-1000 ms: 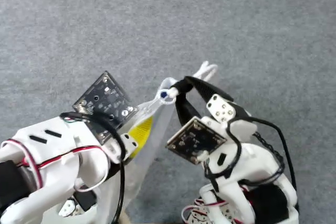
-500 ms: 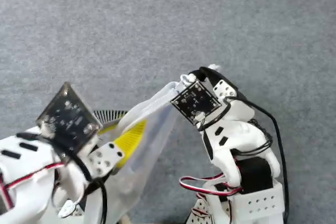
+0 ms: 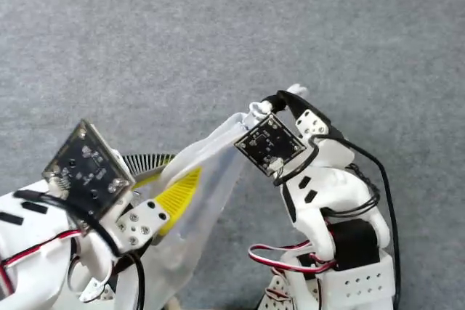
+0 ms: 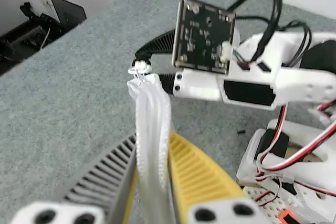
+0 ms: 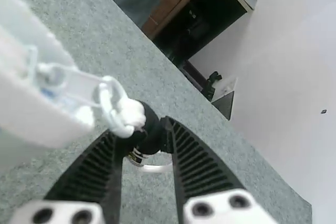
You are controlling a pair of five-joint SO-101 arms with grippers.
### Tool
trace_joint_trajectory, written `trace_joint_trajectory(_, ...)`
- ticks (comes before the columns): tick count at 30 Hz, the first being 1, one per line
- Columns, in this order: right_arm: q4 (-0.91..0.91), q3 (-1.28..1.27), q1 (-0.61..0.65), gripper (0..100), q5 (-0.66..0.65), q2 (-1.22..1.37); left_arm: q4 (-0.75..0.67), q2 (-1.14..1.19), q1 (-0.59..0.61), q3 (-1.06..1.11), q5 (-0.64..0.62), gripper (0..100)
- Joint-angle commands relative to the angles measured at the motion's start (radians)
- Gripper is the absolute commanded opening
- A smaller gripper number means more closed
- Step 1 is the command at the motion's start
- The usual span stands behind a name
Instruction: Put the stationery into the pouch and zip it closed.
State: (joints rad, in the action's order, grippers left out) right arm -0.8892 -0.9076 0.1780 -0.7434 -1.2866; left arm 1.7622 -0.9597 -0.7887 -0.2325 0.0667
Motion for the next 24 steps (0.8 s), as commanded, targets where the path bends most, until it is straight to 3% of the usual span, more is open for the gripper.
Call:
trace_joint_trajectory(1,0.011,0.065,-0.031,1.2,-0.002,0.012,-0.061,-0.003,0.008,0.070,0.006,3)
trace_joint_trajectory(13,0.005,0.220,-0.031,1.3,0.002,0.008,-0.411,0.003,0.185,0.458,0.006,3)
trace_joint_trajectory(19,0.002,0.285,-0.031,1.4,0.002,0.008,-0.606,0.152,0.278,0.584,0.005,3)
trace_joint_trajectory(24,-0.044,0.285,-0.009,1.5,0.002,0.008,-0.680,0.327,0.378,0.584,-0.002,16)
